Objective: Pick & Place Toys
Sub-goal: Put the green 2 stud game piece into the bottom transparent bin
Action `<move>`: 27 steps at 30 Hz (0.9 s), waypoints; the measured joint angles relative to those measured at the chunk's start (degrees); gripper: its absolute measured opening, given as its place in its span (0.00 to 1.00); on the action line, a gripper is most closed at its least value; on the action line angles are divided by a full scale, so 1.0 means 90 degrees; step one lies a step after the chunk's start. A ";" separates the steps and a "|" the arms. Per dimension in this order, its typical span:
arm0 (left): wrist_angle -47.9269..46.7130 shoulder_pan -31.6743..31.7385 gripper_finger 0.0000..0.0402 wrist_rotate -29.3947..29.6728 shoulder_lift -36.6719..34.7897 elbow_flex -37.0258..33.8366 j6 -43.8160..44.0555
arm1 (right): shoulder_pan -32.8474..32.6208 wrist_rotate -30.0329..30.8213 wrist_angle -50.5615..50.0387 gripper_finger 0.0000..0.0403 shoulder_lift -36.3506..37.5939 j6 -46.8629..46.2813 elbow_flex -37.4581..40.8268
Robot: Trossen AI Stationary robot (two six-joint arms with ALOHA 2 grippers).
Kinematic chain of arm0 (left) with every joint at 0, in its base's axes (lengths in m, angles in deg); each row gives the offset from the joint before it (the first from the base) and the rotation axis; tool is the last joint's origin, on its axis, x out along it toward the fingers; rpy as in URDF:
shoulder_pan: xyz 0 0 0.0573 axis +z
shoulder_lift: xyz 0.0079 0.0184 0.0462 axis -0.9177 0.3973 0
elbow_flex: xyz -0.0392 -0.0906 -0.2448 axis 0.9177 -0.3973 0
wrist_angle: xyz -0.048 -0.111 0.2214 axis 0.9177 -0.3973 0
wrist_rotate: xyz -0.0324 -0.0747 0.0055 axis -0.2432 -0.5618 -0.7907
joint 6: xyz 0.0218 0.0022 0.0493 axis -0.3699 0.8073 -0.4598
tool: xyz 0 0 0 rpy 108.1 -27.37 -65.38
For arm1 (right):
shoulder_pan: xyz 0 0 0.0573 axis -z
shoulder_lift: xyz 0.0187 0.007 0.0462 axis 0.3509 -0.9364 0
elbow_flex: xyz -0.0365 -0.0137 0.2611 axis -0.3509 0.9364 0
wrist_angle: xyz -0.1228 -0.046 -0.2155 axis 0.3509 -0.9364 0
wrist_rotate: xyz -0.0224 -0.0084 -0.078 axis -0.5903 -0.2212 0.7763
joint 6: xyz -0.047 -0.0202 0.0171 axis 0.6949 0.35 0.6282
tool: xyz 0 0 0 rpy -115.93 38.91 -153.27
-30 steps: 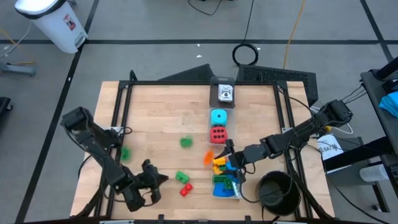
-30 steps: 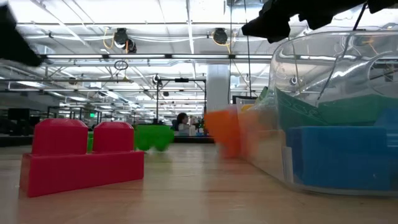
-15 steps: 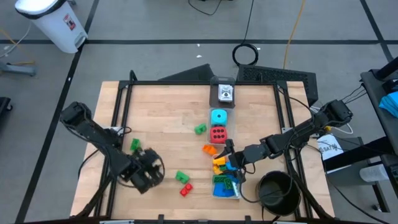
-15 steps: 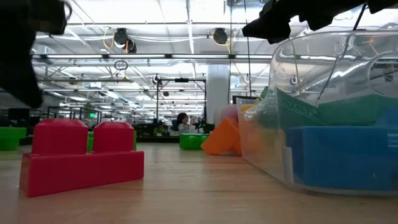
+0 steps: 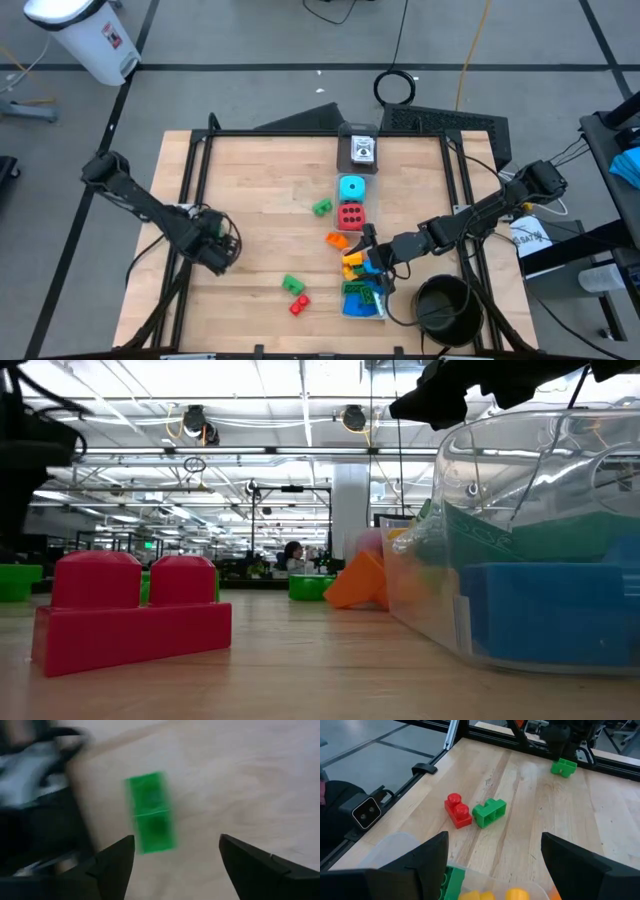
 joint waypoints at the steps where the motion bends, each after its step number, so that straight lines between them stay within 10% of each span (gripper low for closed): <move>1: -0.0074 0.0041 0.72 -0.0012 -0.0037 0.0080 0.0033 | -0.0002 0.0000 0.0002 0.70 0.0000 0.0000 0.0000; 27: 0.0430 0.1670 0.53 -0.1197 0.1244 0.0090 -0.0477 | 0.0000 0.0002 0.0095 0.70 0.0002 -0.0017 0.0000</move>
